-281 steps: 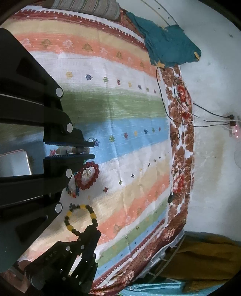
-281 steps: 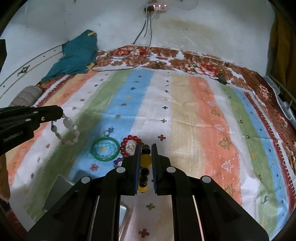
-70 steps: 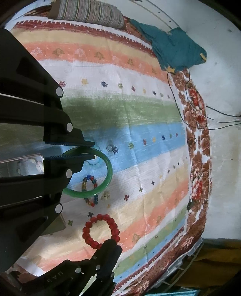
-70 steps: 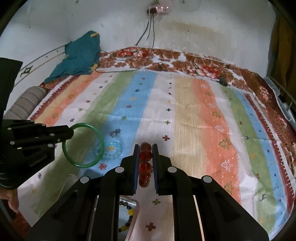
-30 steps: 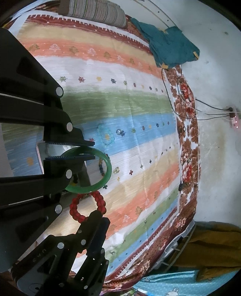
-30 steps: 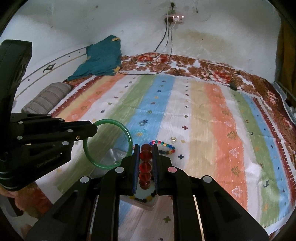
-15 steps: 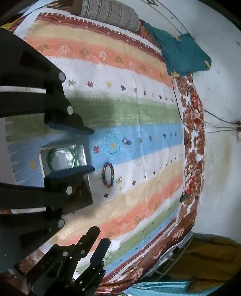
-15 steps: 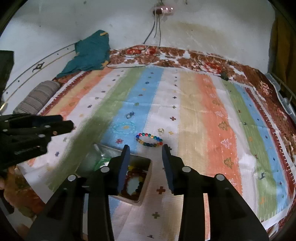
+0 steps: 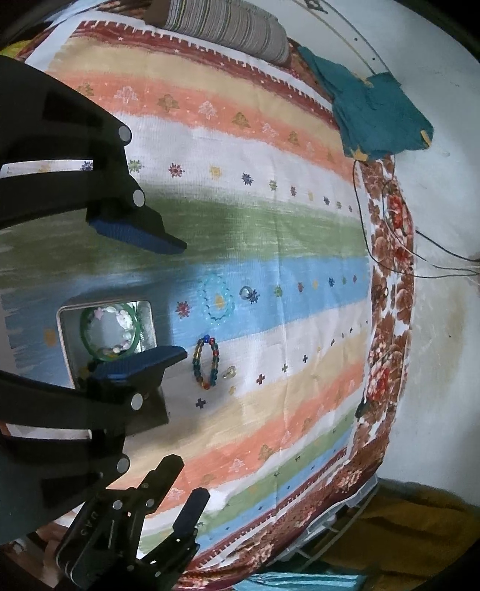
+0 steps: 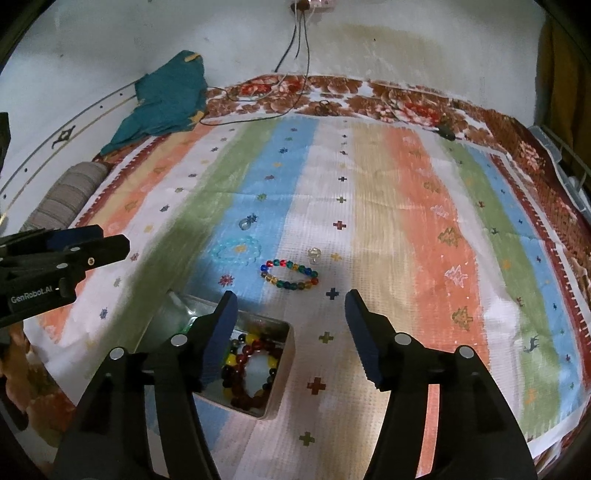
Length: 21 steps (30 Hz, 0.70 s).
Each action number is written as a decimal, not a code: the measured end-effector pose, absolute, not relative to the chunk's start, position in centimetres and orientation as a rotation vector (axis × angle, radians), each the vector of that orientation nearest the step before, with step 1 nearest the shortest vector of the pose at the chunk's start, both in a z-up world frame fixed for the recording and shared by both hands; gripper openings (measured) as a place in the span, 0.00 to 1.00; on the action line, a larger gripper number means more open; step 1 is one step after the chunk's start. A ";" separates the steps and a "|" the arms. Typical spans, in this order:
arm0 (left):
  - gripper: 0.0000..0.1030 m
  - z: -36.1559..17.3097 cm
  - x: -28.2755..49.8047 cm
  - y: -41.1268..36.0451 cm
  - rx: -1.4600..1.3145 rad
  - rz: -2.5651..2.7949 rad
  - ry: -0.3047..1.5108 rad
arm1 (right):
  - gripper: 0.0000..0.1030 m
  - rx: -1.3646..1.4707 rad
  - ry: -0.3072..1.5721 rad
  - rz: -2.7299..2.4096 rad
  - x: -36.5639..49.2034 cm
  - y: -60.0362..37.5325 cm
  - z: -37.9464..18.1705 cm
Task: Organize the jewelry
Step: 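Move both open tools toward the multicolour and light-blue bracelets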
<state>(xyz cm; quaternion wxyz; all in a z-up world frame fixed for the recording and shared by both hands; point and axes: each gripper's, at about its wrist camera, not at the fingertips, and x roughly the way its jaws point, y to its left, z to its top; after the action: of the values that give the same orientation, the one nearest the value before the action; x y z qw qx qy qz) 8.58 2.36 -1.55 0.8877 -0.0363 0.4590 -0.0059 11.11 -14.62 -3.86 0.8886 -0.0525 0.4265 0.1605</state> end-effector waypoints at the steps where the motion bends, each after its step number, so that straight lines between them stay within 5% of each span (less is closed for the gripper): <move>1: 0.52 -1.7 8.8 2.4 -0.073 -0.009 0.956 | 0.60 -0.108 0.892 0.333 11.4 -14.6 -4.0; 21: 0.59 -4.2 15.0 3.6 -0.094 0.063 1.008 | 0.69 -0.112 1.021 0.295 17.0 -13.9 -7.8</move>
<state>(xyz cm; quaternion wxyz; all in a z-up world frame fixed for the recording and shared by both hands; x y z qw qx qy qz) 15.03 3.58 -4.18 0.8742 -0.0451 0.4825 0.0304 17.00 -13.92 -7.81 0.8606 -0.0536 0.4865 0.1405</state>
